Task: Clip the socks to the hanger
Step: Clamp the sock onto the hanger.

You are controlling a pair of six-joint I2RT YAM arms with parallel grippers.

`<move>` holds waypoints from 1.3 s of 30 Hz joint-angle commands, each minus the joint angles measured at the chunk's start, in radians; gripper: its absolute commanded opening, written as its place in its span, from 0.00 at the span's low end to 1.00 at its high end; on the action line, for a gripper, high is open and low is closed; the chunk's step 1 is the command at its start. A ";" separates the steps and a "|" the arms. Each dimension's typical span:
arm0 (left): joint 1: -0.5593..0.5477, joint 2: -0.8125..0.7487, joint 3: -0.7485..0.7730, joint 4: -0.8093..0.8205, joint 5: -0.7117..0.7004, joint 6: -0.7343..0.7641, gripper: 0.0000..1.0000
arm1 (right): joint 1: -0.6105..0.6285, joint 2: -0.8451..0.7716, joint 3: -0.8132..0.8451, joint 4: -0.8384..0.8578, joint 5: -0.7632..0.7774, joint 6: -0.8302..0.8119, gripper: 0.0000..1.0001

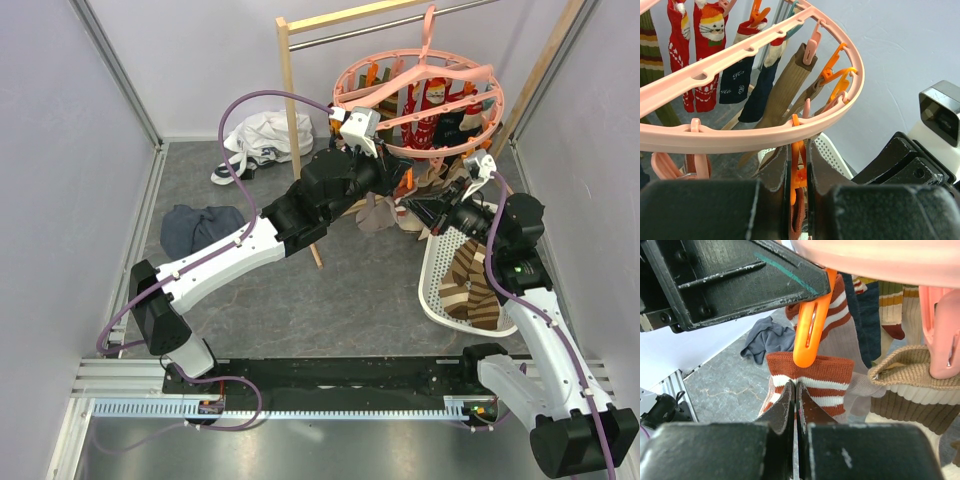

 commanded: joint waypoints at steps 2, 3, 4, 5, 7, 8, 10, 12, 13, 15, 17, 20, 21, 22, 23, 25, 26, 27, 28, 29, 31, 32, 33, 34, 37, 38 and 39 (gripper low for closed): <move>-0.002 -0.022 0.007 0.030 0.020 0.064 0.02 | 0.006 -0.019 0.054 0.050 0.033 0.000 0.00; -0.001 -0.022 0.004 0.030 0.019 0.068 0.02 | 0.005 -0.024 0.056 0.053 0.040 0.002 0.00; -0.002 -0.023 0.003 0.028 0.019 0.068 0.02 | 0.005 -0.024 0.057 0.054 0.041 0.004 0.00; -0.001 -0.026 0.002 0.027 0.020 0.070 0.02 | 0.005 -0.025 0.057 0.059 0.043 0.008 0.00; -0.002 -0.026 0.002 0.027 0.031 0.067 0.02 | 0.005 -0.027 0.057 0.065 0.050 0.016 0.00; -0.002 -0.028 -0.001 0.025 0.034 0.065 0.02 | 0.005 -0.027 0.057 0.071 0.052 0.019 0.00; -0.002 -0.032 -0.005 0.027 0.040 0.057 0.02 | 0.005 -0.026 0.056 0.076 0.055 0.023 0.00; -0.001 -0.035 -0.013 0.028 0.045 0.042 0.02 | 0.005 -0.025 0.052 0.085 0.055 0.028 0.00; -0.002 -0.037 -0.016 0.030 0.048 0.038 0.02 | 0.005 -0.026 0.051 0.090 0.055 0.034 0.00; -0.001 -0.040 -0.021 0.031 0.054 0.025 0.02 | 0.005 -0.024 0.046 0.100 0.053 0.043 0.00; -0.004 -0.044 -0.021 0.031 0.062 0.022 0.02 | 0.005 -0.024 0.045 0.105 0.055 0.046 0.00; -0.004 -0.049 -0.025 0.031 0.063 0.022 0.02 | 0.005 -0.026 0.042 0.111 0.060 0.053 0.00; -0.002 -0.051 -0.027 0.031 0.062 0.021 0.04 | 0.006 -0.027 0.040 0.113 0.061 0.054 0.00; -0.005 -0.055 -0.028 0.031 0.063 0.022 0.05 | 0.005 -0.027 0.039 0.114 0.061 0.056 0.00; -0.005 -0.057 -0.030 0.031 0.063 0.022 0.08 | 0.005 -0.030 0.037 0.114 0.063 0.059 0.00; -0.005 -0.060 -0.033 0.031 0.068 0.021 0.21 | 0.006 -0.032 0.034 0.114 0.064 0.059 0.00; -0.005 -0.061 -0.033 0.031 0.069 0.022 0.26 | 0.006 -0.033 0.031 0.114 0.066 0.059 0.00; -0.005 -0.064 -0.033 0.033 0.068 0.022 0.35 | 0.006 -0.036 0.029 0.114 0.067 0.060 0.00; -0.005 -0.066 -0.033 0.031 0.069 0.022 0.39 | 0.005 -0.036 0.029 0.114 0.069 0.062 0.00; -0.005 -0.068 -0.033 0.031 0.071 0.022 0.43 | 0.005 -0.038 0.026 0.114 0.070 0.063 0.00; -0.005 -0.074 -0.034 0.031 0.068 0.024 0.53 | 0.005 -0.039 0.028 0.114 0.073 0.065 0.01; -0.005 -0.077 -0.036 0.031 0.069 0.025 0.58 | 0.006 -0.041 0.025 0.113 0.076 0.065 0.02; -0.005 -0.078 -0.039 0.031 0.068 0.027 0.61 | 0.006 -0.042 0.025 0.113 0.078 0.066 0.04; -0.005 -0.078 -0.040 0.031 0.069 0.027 0.63 | 0.006 -0.044 0.023 0.108 0.081 0.066 0.06; -0.005 -0.092 -0.048 0.030 0.060 0.031 0.71 | 0.005 -0.052 0.022 0.093 0.090 0.060 0.23; -0.005 -0.101 -0.053 0.030 0.057 0.034 0.75 | 0.006 -0.055 0.020 0.085 0.093 0.059 0.33; -0.005 -0.107 -0.053 0.030 0.047 0.039 0.77 | 0.005 -0.058 0.020 0.078 0.096 0.054 0.37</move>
